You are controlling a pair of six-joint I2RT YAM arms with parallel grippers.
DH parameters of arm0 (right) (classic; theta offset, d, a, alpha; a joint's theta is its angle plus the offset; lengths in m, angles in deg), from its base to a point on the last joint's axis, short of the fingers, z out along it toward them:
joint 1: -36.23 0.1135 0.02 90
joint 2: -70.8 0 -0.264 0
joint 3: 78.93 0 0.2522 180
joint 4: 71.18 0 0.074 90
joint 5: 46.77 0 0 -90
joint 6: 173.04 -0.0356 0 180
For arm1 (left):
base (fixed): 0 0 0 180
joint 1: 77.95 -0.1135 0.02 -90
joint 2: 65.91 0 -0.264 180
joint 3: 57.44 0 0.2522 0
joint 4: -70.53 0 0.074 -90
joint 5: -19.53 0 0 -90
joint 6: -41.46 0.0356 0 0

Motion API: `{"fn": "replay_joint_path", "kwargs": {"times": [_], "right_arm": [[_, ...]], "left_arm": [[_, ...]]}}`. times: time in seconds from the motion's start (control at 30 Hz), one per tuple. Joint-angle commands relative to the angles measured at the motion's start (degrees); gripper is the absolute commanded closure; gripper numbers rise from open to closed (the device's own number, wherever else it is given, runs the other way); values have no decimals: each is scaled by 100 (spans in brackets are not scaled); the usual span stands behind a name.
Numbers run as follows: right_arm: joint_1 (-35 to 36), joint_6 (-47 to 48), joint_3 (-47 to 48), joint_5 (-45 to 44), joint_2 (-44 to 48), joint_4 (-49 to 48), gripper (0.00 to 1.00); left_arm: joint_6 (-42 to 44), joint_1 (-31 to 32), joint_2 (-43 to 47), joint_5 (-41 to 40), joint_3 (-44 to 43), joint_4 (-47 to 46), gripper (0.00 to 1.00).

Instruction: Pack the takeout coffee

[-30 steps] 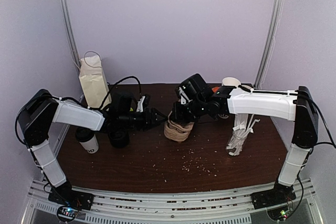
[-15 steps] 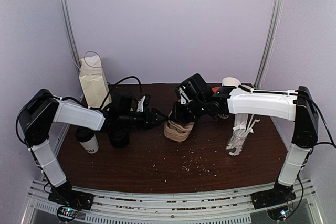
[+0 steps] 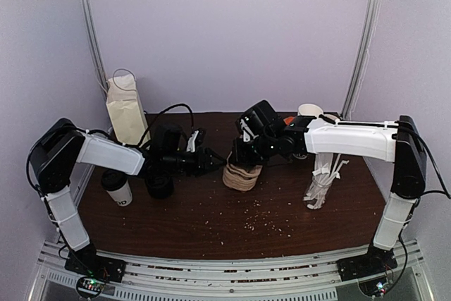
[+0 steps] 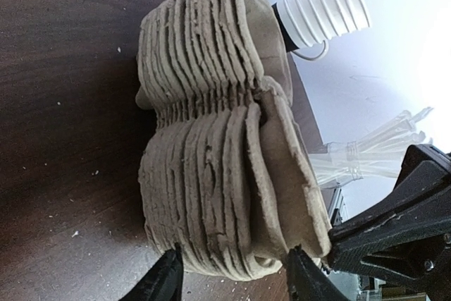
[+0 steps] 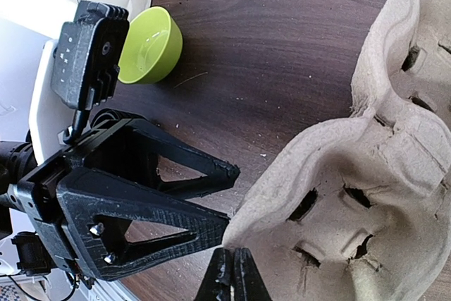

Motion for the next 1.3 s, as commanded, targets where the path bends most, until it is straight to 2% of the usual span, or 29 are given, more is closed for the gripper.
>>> {"fn": "replay_joint_path", "kwargs": {"times": [0.0,0.6,1.0,1.27], "right_arm": [[21,34,167,205,144,-48,100],[19,47,71,33,482,-181,100],[20,302,-30,-174,560,113,100],[3,688,496,-245,909,740,100]], "left_arm": [[191,23,-267,-281,-112,213,49],[332,27,-485,-309,-174,334,49],[443,29,-539,-365,-245,480,49],[478,35,-548,-403,-313,595,49]]}}
